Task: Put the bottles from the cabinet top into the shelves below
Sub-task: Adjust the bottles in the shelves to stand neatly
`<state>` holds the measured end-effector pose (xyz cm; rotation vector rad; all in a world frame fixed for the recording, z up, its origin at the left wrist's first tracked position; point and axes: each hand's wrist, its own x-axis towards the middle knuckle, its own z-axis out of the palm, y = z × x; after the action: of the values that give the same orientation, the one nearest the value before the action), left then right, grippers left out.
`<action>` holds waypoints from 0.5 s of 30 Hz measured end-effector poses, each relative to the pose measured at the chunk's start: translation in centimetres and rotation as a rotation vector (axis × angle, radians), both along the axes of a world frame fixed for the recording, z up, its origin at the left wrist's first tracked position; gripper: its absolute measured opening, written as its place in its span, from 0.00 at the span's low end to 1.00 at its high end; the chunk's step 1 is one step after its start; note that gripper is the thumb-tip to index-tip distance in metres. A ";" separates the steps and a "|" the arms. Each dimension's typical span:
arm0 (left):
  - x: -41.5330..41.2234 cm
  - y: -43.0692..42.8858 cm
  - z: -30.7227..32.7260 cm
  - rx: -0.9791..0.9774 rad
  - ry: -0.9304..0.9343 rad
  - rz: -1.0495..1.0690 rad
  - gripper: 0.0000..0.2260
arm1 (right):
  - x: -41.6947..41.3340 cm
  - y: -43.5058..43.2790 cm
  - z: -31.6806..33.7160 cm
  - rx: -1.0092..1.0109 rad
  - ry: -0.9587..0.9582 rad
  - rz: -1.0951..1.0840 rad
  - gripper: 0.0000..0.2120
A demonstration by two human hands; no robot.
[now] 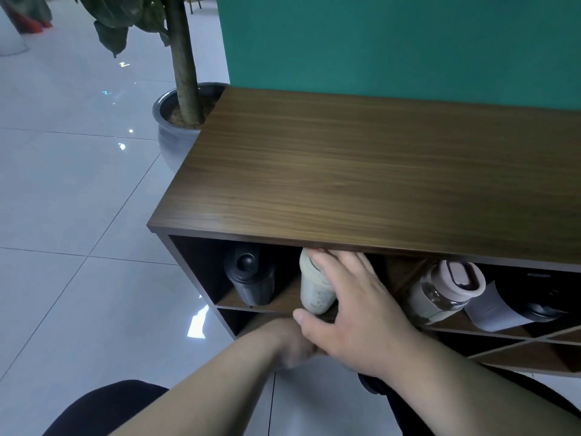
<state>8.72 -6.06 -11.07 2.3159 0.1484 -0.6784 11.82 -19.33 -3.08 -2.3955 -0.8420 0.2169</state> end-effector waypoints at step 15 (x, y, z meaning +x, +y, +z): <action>-5.7 9.3 1.9 0.114 0.148 0.566 0.18 | 0.2 9.0 -4.1 0.171 0.349 -0.121 0.43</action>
<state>3.00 3.23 -9.18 2.1717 0.8911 -0.5528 12.07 -10.37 -7.15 -2.1550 -0.5297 0.4786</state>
